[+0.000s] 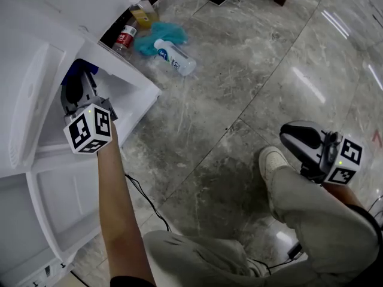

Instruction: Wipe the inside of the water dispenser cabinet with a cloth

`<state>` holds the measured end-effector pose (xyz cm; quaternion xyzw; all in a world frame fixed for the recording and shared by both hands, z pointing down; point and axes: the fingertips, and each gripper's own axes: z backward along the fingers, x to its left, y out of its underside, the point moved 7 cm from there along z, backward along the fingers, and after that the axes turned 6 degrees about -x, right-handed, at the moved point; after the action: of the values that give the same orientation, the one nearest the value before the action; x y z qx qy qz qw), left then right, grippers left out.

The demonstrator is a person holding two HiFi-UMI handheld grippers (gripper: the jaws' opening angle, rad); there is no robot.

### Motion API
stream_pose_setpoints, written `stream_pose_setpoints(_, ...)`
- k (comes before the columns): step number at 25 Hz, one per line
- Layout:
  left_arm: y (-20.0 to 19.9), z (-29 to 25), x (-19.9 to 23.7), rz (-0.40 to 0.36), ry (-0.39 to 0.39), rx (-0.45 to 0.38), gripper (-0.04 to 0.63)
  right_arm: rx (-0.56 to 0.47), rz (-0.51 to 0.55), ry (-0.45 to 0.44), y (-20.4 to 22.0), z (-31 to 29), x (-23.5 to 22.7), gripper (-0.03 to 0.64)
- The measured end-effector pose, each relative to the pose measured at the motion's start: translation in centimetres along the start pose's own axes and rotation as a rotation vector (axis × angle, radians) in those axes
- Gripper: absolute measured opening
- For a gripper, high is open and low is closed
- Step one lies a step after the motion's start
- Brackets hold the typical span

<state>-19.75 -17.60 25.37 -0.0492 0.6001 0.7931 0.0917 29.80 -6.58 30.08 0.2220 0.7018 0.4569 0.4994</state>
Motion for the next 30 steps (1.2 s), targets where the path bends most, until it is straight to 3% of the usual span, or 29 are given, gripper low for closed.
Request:
stream_pose_setpoints(10,-1.4,8.2,-2.9,0.12,0.165,0.042,0.058,0.062,0.125,-0.099,-1.1,-2.3,1.0,0.041)
stream_pose_setpoints(14,-2.3,12.1,-5.0,0.15,0.29,0.085,0.058,-0.003,0.24,-0.234,-3.5,-5.9,1.9,0.041)
stream_pose_setpoints(18,-3.7,15.7,-5.4,0.145,0.372,0.112,0.058,0.027,0.3,-0.383,-3.9,-12.1,3.3,0.04)
stream_pose_setpoints(24,-5.5,21.9,-3.4,0.135,0.295,0.145,0.058,0.107,0.404,-0.624,-2.7,-21.4,6.8,0.04)
stream_pose_setpoints(27,-6.3,25.3,-2.3,0.164,0.248,0.189,0.058,0.115,0.411,-0.714,-0.9,-24.4,9.4,0.039)
stream_pose_setpoints(30,-6.8,28.7,-2.2,0.131,0.224,0.266,0.058,0.123,0.42,-0.789,0.9,-26.9,12.0,0.038)
